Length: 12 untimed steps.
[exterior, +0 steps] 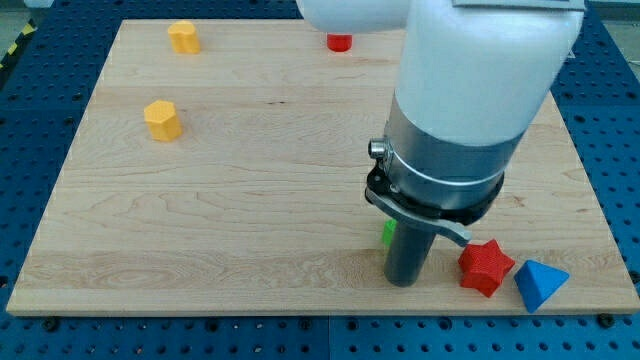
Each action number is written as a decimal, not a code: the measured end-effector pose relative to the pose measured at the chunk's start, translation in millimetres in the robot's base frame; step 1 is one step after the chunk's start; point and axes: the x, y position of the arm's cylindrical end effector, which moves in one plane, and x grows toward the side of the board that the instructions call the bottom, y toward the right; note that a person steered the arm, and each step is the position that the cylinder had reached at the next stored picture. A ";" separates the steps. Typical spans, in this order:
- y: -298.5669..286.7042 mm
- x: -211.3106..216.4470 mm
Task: Move the green star into the green circle
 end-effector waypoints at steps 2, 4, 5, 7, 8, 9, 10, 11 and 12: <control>-0.1 -25.6; -0.1 -34.2; -0.1 -53.7; 5.7 -111.2; 20.8 -144.2; 45.8 -166.6; 65.0 -169.8; 52.8 -169.8; 12.3 -163.9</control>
